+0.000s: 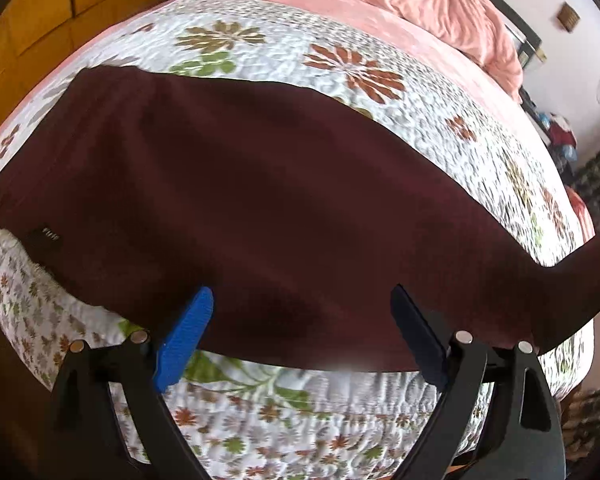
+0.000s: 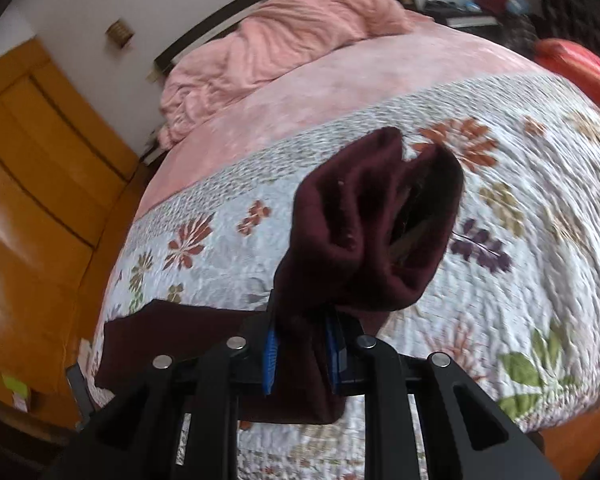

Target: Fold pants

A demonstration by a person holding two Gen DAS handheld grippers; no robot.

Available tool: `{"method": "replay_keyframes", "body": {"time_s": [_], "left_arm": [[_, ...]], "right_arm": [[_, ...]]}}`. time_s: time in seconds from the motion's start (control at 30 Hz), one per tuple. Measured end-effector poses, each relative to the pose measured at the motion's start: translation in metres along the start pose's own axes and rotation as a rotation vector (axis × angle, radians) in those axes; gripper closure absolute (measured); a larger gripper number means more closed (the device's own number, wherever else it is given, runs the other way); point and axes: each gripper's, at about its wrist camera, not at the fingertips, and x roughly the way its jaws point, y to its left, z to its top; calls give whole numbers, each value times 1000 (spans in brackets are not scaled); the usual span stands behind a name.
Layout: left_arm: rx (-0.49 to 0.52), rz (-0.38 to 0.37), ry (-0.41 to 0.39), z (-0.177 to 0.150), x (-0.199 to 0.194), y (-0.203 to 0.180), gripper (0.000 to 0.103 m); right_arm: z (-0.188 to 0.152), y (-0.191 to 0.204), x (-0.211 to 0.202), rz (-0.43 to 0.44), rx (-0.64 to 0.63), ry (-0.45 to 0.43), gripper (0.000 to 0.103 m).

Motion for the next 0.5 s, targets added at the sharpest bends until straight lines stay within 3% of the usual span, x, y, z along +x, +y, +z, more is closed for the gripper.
{"method": "replay_keyframes", "body": {"time_s": [0.3, 0.5], "left_arm": [[-65, -17, -7, -1, -8, 24, 13], [-85, -23, -9, -3, -11, 33, 13]], "right_arm": [[-16, 97, 51, 85, -170, 107, 83], [-43, 142, 89, 90, -258, 196, 84]]}}
